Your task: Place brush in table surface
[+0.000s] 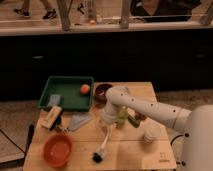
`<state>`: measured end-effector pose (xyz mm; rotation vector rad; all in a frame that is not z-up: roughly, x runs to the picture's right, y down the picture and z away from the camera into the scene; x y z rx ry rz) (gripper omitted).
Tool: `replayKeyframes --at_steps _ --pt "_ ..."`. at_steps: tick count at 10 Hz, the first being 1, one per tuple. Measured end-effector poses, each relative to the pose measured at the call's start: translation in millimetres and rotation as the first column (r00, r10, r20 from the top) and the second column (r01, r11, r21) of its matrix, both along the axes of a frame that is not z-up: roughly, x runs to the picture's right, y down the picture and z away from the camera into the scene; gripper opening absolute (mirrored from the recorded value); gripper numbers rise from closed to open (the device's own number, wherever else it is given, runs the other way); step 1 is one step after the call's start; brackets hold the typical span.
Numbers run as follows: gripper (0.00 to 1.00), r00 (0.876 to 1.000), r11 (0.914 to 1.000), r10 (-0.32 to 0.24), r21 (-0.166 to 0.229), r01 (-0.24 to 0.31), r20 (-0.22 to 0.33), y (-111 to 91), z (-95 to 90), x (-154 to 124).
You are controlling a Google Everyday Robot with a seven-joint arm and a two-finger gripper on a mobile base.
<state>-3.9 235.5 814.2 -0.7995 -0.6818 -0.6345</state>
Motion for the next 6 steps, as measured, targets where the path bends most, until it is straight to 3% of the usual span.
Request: replayKeyframes --at_steps 6 --pt "0.8 1.0 0.9998 -0.022 0.004 0.022 -0.004 -11.2 -1.8 -2.5"
